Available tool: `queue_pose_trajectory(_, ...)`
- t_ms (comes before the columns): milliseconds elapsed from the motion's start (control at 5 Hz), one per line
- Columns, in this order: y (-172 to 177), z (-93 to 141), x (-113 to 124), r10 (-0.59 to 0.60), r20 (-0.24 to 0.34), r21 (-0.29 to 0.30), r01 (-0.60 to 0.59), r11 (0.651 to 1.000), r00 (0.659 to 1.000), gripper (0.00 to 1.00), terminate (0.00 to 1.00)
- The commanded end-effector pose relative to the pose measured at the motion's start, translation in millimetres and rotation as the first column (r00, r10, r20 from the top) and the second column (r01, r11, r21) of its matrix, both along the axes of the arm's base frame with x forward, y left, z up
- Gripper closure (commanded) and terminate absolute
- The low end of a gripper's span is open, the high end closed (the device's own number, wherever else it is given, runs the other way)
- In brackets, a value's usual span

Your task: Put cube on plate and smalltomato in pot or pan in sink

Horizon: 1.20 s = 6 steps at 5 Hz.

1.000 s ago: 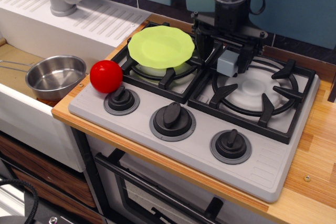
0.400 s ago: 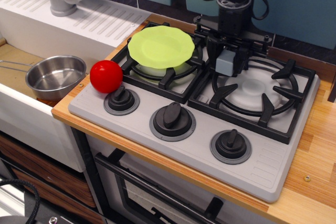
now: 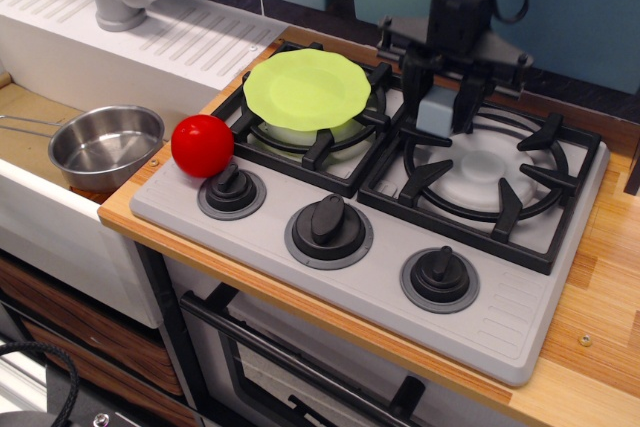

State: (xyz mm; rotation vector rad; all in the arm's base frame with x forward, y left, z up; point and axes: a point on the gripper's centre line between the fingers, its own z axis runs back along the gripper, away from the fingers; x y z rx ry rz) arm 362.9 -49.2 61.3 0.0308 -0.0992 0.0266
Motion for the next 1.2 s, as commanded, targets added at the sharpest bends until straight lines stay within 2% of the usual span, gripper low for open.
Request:
queue_pose_trajectory(0, 9, 39, 11, -0.040, 0.073, -0.003, 0.041, 0.999, 0.997, 1.00, 0.00)
queue_pose_trajectory(400, 49, 41, 20, -0.112, 0.077, 0.013, 0.111, 0.994, 0.991, 1.00, 0.00)
queue_pose_trajectory(1000, 87, 41, 21, -0.138, 0.079, 0.042, 0.135, 0.990, 0.987, 1.00, 0.00)
